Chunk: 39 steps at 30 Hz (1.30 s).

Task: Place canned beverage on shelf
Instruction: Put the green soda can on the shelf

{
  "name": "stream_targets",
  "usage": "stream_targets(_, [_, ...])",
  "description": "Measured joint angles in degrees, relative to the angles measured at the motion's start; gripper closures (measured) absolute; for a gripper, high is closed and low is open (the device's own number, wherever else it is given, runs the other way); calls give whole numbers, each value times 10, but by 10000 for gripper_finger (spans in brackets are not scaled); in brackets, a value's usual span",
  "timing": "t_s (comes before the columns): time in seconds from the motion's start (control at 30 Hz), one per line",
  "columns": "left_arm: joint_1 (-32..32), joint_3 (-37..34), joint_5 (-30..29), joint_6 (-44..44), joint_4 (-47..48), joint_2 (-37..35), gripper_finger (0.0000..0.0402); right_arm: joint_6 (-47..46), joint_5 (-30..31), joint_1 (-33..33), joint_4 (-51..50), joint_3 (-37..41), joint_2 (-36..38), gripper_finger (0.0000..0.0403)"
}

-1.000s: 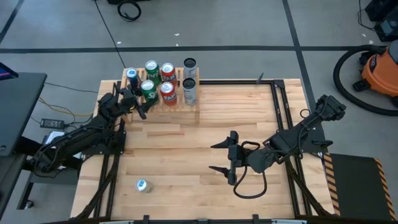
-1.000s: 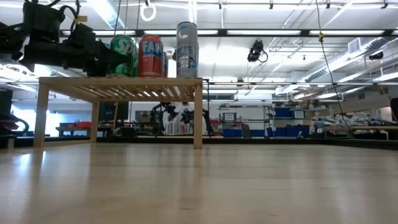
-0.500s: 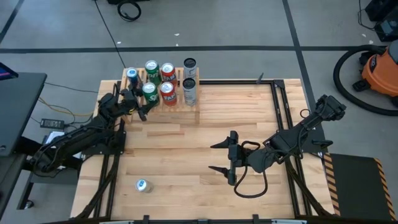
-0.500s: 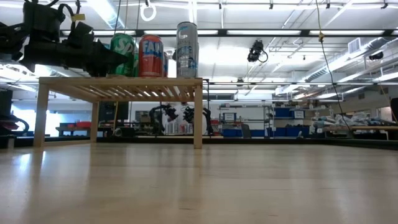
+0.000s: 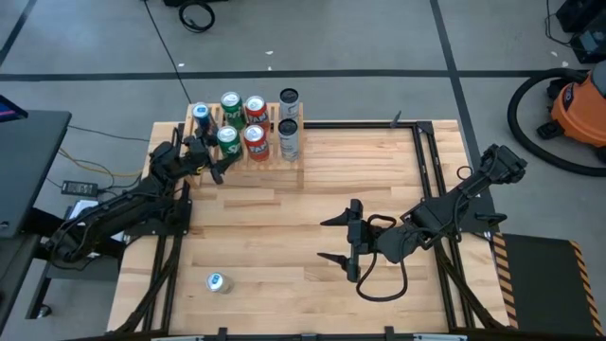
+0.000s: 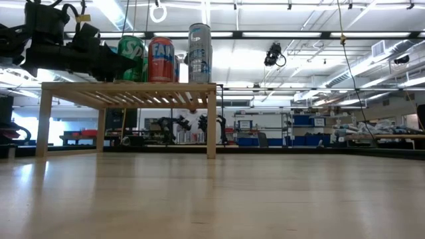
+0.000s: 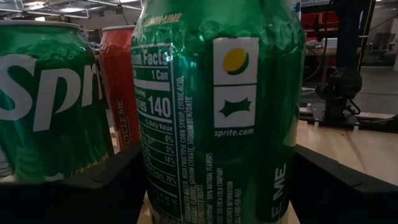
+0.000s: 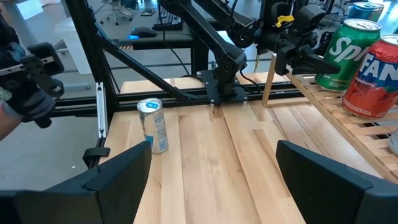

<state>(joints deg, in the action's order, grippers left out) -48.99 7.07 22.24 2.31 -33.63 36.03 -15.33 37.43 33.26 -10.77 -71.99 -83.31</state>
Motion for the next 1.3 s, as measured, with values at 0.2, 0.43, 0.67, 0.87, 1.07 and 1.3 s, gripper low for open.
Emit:
stream_targets(0.2, [0,0,-1,-4,0,0,84,0,0,0,0,0,0,48])
stream_targets(0.43, [0,0,-1,-17,0,0,84,0,0,0,0,0,0,48])
stream_targets(0.67, [0,0,-1,-13,0,0,84,0,0,0,0,0,0,48])
stream_targets(0.87, [0,0,-4,-3,0,0,84,0,0,0,0,0,0,48])
stream_targets(1.07, [0,0,-31,-18,0,0,84,0,0,0,0,0,0,48])
stream_targets(1.3, [8,0,-23,-18,-3,0,84,0,0,0,0,0,0,48])
